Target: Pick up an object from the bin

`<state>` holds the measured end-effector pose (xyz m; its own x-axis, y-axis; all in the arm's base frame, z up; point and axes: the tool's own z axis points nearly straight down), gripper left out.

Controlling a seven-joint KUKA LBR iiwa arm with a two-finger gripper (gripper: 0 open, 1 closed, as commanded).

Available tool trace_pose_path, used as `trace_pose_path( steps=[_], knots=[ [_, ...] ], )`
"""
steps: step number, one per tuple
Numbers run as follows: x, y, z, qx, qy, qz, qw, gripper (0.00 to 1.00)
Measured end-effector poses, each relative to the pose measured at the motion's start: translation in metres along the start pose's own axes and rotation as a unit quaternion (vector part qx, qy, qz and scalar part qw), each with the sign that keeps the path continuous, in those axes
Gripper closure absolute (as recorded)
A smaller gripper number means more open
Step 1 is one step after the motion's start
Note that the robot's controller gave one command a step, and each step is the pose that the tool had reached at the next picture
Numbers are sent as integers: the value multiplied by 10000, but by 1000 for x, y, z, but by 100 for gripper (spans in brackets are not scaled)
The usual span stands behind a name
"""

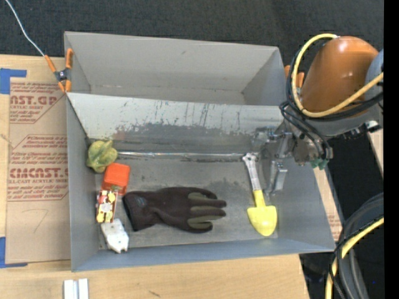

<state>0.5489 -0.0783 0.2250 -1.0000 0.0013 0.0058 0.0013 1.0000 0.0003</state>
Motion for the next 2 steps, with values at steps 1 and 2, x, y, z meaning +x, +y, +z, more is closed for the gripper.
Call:
trace_pose_path(
  steps=[1, 2],
  knots=[
    [-1, 0, -5, 5, -41, -9, 10000, 0],
    [11, 21, 68, 6, -42, -317, 9995, 0]
  ],
)
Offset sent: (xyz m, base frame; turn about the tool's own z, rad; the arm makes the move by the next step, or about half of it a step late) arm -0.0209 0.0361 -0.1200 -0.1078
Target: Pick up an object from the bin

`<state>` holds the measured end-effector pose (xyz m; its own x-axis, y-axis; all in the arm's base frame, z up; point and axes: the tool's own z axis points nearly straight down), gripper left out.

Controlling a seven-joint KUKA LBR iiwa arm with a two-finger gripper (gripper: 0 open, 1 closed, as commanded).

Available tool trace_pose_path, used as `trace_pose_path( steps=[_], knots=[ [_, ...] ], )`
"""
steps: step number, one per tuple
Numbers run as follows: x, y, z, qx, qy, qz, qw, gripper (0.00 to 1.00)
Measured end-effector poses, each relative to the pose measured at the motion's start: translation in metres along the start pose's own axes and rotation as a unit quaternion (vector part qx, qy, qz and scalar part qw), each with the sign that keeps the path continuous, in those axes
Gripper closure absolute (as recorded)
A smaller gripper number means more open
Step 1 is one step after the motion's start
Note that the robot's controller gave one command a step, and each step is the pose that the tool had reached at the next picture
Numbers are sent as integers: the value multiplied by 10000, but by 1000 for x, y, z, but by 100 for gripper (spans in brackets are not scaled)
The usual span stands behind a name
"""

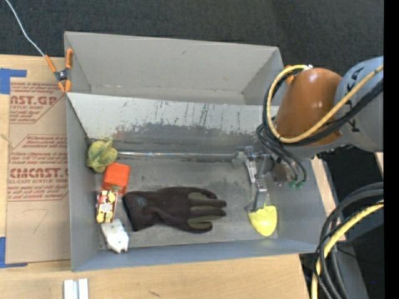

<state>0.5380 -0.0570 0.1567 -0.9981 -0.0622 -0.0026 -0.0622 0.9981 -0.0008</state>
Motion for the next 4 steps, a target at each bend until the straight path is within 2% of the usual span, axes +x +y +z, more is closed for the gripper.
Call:
trace_pose_path(
  steps=[1, 2, 3, 4],
  knots=[
    [12, 32, 45, -13, 15, 359, 9994, 0],
    [30, 49, 74, 5, -16, -248, 9997, 0],
    [34, 74, 87, -18, 14, -699, 9975, 0],
    [34, 77, 87, -7, 9, -607, 9982, 0]
  ],
)
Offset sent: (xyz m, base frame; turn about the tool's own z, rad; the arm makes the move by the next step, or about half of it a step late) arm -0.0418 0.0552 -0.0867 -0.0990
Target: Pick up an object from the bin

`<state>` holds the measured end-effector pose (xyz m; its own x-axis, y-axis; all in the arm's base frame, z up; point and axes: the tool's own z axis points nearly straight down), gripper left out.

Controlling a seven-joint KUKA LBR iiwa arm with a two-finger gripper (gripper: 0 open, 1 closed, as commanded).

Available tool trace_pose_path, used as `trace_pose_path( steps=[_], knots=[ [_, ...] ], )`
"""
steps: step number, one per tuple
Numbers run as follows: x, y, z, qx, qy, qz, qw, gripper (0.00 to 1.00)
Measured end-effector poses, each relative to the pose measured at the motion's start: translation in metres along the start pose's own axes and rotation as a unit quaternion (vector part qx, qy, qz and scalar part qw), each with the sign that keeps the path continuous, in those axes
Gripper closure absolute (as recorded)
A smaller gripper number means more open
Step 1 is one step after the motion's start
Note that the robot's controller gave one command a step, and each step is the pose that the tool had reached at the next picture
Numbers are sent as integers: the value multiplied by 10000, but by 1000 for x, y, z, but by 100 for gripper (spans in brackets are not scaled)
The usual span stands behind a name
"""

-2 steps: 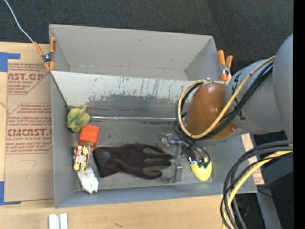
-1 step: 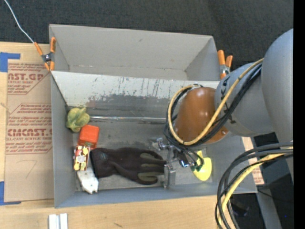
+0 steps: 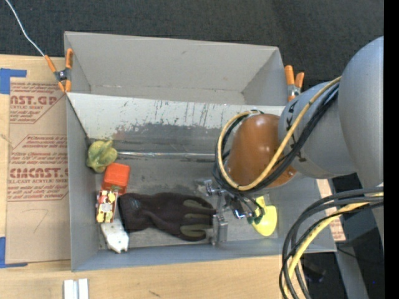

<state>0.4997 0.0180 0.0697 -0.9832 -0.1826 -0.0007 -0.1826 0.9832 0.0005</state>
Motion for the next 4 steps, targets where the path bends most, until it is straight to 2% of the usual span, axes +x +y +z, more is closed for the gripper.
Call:
trace_pose_path(
  steps=[1, 2, 3, 4],
  knots=[
    [18, 5, -3, -12, 11, -100, 9999, 100],
    [18, 6, -3, -12, 11, -103, 9999, 100],
    [6, 3, -95, -14, 32, -68, 10000, 100],
    [12, -3, -71, -14, -11, 23, 10000, 100]
  ],
)
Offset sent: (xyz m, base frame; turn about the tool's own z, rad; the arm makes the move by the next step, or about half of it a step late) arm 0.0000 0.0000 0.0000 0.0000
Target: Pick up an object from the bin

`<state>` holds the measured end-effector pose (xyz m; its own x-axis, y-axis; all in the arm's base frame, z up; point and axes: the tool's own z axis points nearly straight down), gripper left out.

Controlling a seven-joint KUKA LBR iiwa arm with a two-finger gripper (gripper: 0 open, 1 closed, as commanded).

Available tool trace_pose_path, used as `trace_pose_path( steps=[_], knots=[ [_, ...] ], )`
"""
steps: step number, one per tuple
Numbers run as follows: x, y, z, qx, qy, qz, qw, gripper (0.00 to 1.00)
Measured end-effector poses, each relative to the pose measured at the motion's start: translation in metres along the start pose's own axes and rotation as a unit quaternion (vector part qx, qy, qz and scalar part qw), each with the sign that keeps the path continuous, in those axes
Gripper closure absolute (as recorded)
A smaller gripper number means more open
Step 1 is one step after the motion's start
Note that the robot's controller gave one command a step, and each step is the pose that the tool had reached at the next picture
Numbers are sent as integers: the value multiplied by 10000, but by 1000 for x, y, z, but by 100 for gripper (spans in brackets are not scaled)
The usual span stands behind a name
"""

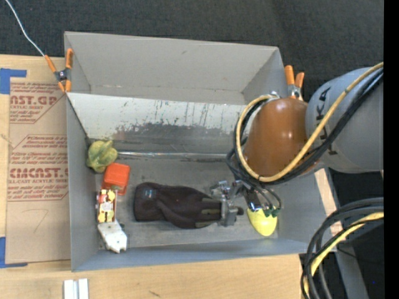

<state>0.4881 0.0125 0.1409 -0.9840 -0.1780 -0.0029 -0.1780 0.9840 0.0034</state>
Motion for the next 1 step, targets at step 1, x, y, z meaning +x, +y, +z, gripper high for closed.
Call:
trace_pose_path(
  steps=[1],
  knots=[
    [-2, 2, -71, -1, 57, 78, 10000, 100]
  ],
)
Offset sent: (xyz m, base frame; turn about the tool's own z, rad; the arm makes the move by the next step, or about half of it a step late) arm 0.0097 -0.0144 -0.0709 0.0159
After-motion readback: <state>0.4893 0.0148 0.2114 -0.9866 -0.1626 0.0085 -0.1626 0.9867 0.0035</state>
